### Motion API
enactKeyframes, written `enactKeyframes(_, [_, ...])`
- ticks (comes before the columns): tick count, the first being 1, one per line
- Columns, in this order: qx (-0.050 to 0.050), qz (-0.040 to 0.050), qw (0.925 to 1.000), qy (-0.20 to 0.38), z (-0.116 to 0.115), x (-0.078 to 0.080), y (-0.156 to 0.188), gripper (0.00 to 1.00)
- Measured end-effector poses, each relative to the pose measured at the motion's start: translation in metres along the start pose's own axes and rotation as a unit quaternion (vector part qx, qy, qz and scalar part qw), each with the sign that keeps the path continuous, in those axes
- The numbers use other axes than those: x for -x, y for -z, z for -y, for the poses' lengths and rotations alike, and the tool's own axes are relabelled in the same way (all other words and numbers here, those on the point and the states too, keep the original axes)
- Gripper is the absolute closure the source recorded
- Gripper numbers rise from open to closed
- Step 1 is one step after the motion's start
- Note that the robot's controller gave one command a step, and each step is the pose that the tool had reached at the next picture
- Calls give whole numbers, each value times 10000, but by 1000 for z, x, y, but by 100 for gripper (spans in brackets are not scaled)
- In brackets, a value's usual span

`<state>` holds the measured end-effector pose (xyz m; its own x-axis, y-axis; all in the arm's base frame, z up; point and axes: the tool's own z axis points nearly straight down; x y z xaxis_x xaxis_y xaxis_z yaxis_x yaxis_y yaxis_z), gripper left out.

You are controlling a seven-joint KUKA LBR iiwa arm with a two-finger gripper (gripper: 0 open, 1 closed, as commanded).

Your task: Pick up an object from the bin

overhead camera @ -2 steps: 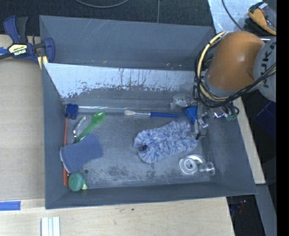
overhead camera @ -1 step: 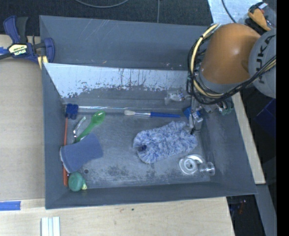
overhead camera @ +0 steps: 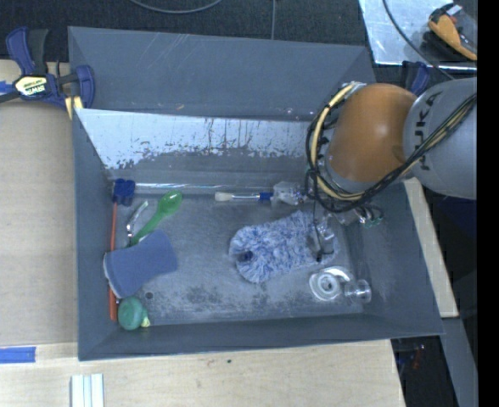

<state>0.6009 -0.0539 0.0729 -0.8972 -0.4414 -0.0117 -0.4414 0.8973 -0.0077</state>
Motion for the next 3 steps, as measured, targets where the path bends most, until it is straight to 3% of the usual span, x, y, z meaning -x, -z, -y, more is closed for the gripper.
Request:
enactKeyframes(1, [-4, -3, 10000, 99, -3, 8, 18, 0])
enactKeyframes(2, [-10, 0, 9853, 1711, -14, 36, -2, 0])
enactKeyframes(3, [-46, 75, 9994, 345, -2, 30, 29, 0])
